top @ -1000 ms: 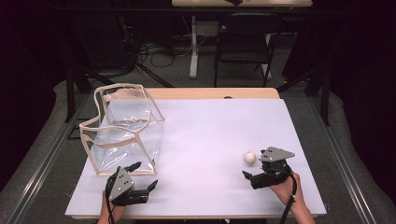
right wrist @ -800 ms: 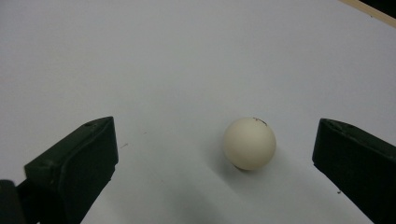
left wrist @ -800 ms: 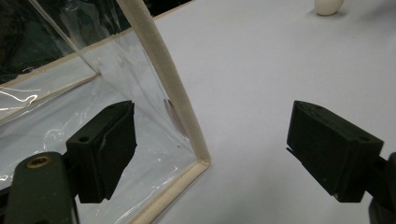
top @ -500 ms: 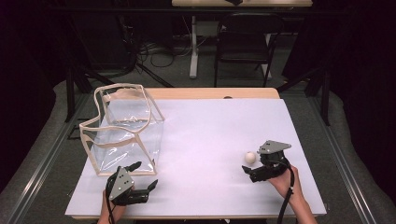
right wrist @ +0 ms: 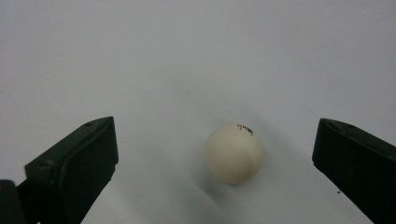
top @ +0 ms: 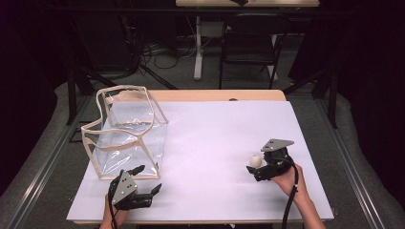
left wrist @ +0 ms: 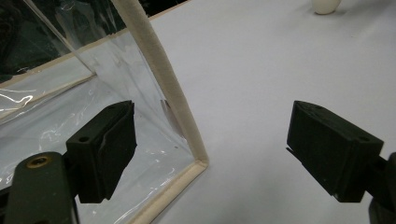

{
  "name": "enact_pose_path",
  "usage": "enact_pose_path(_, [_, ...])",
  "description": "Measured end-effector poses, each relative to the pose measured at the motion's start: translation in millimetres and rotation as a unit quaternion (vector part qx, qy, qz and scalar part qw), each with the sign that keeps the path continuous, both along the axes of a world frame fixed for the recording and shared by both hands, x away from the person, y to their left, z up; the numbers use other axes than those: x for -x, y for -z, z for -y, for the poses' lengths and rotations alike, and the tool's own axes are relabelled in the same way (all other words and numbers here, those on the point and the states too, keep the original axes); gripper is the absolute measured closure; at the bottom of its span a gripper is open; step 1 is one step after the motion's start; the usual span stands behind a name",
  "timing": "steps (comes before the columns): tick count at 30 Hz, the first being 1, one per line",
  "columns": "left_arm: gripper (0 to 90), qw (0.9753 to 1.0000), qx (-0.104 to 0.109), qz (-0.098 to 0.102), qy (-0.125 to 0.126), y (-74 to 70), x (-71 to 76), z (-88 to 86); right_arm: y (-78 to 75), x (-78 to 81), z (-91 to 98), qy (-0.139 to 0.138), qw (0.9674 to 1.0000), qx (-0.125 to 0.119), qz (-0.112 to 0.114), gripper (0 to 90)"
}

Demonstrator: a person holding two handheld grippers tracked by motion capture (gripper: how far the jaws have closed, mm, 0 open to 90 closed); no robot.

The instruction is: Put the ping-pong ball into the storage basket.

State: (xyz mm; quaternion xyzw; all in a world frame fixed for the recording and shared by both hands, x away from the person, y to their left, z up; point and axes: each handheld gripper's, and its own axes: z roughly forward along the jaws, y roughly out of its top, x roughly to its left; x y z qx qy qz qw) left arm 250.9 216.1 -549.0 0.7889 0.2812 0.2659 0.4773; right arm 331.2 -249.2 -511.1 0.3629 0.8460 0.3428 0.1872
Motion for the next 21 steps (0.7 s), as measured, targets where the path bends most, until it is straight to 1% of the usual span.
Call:
enact_pose_path(7, [15.9,1.0000,-0.001,0.000,-0.001,-0.3,0.5,-0.6,2.5,-7.5,0.0,0.002,1.0000,0.001,-0.009,0.0])
enact_pose_path(9, [15.9,1.0000,-0.001,0.000,0.001,0.0,0.1,-0.4,2.9,-9.6,-0.8,0.000,1.0000,0.003,-0.009,0.0])
enact_pose_path(11, [15.9,1.0000,-0.001,-0.001,0.000,0.2,-0.1,0.0,4.7,-13.6,-1.9,-0.002,0.9999,0.001,-0.015,0.0])
enact_pose_path(21, [15.9,1.0000,-0.001,-0.002,0.002,0.4,0.1,0.0,11.6,-24.1,-2.8,-0.001,0.9997,0.005,-0.025,0.0])
